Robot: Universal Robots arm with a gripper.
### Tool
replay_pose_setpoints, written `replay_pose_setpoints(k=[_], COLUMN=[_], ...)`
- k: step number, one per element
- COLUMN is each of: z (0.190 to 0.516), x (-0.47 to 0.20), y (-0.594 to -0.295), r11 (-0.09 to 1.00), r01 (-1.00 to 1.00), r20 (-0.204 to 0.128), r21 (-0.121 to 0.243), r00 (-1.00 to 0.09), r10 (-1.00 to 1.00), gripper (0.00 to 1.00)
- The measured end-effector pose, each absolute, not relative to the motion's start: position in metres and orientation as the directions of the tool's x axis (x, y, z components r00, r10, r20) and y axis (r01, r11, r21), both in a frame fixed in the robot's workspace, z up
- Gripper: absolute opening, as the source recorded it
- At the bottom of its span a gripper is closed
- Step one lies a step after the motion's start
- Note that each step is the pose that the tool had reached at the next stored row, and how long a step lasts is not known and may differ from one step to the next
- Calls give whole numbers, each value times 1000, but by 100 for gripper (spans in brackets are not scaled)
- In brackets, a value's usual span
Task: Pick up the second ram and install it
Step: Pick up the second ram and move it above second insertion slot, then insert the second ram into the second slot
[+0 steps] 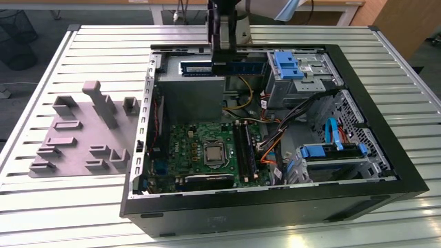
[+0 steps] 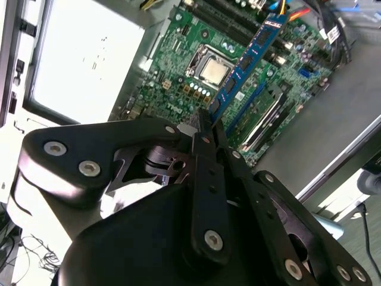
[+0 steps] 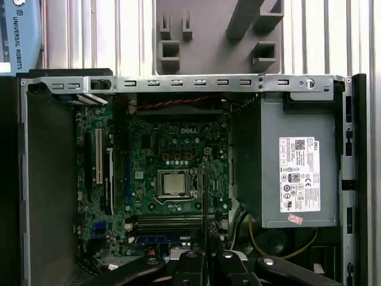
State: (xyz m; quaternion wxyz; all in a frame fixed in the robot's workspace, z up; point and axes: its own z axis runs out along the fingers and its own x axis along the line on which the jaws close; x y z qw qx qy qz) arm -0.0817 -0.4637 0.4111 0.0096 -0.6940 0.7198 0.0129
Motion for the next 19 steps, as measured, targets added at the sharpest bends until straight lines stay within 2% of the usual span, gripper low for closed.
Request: replay_pose_setpoints(k=[19], z=[411], x=[-53], y=[-464], r11=[37], r01=[-999], r20=[-32], r21=[5], r00=[-37], r10=[-999], gripper=[14])
